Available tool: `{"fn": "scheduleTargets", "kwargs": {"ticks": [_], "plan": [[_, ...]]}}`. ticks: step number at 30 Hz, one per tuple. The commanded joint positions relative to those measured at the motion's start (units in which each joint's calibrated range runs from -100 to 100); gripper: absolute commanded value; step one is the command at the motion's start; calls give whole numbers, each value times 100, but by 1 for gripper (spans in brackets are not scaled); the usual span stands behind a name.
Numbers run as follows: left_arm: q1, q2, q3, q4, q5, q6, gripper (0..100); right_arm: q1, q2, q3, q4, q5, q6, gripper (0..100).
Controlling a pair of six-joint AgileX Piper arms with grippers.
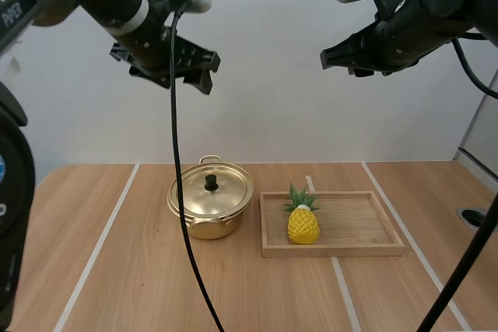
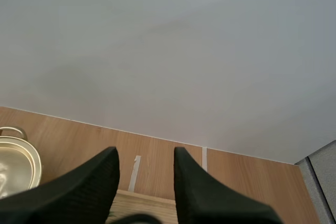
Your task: Open the pot, put the pineapple inside, and close it
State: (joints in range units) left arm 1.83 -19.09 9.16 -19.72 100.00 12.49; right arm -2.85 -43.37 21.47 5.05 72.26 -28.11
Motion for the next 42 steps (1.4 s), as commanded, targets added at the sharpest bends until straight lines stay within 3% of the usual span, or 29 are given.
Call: {"fn": "scheduleTargets", "kwargs": {"ticks": [1, 5, 11, 22, 42], "plan": [[-10, 106, 479, -196, -251, 174, 100, -24, -34, -47, 173, 268, 12, 57], [-10, 240, 1015, -278, -760, 327, 100, -24, -34, -47, 301, 357, 12, 46], [-10, 433, 1655, -447, -1399, 622, 100, -24, -34, -47, 301, 357, 12, 0], [-10, 955, 1862, -965, -1819, 963, 100, -24, -34, -47, 314, 516, 12, 0], [-10, 2090, 1862, -1271, -1985, 1294, 100, -24, -34, -47, 444, 810, 12, 0]]}}
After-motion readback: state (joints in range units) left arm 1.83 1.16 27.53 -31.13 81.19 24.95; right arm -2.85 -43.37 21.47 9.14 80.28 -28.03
